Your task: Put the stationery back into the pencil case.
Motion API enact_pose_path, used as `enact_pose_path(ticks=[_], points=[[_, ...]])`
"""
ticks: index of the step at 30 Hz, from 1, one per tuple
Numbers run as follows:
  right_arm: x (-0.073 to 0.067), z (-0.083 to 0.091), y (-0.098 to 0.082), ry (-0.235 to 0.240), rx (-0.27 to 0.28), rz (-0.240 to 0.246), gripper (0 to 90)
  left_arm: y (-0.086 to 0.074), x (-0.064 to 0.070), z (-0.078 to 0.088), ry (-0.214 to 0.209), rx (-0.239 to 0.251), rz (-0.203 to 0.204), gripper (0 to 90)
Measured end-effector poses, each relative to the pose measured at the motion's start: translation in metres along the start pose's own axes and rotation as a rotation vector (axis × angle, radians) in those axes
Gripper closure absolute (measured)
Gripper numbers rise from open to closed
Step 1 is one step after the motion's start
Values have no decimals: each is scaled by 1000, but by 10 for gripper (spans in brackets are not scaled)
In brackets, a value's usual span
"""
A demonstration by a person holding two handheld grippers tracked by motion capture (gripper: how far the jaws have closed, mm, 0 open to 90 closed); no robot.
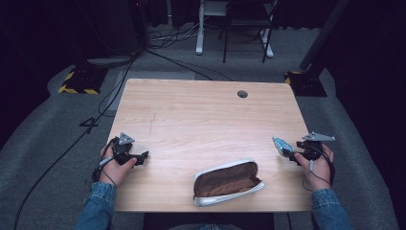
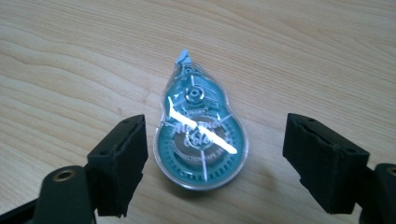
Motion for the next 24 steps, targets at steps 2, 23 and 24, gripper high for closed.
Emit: enact_pose_path(ticks=[2,23,24], points=[[-2,-2,1,6,-1,10,223,0,0,0,0,0,0,150],[-18,-29,24,-6,-144,85,379,0,0,0,3,1,-1,149],[-18,-30,25,-3,-156,89,381,0,0,0,3,1,0,149]])
Point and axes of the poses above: each handheld gripper's, and its own axes: z roughly backward along the jaws, y roughly out of its top, x roughly to its right, the point moved 4 cm from there along -z, roughly forward along the jaws, and after that the axes turned 4 degrees about -y, right-handed, at the moved point
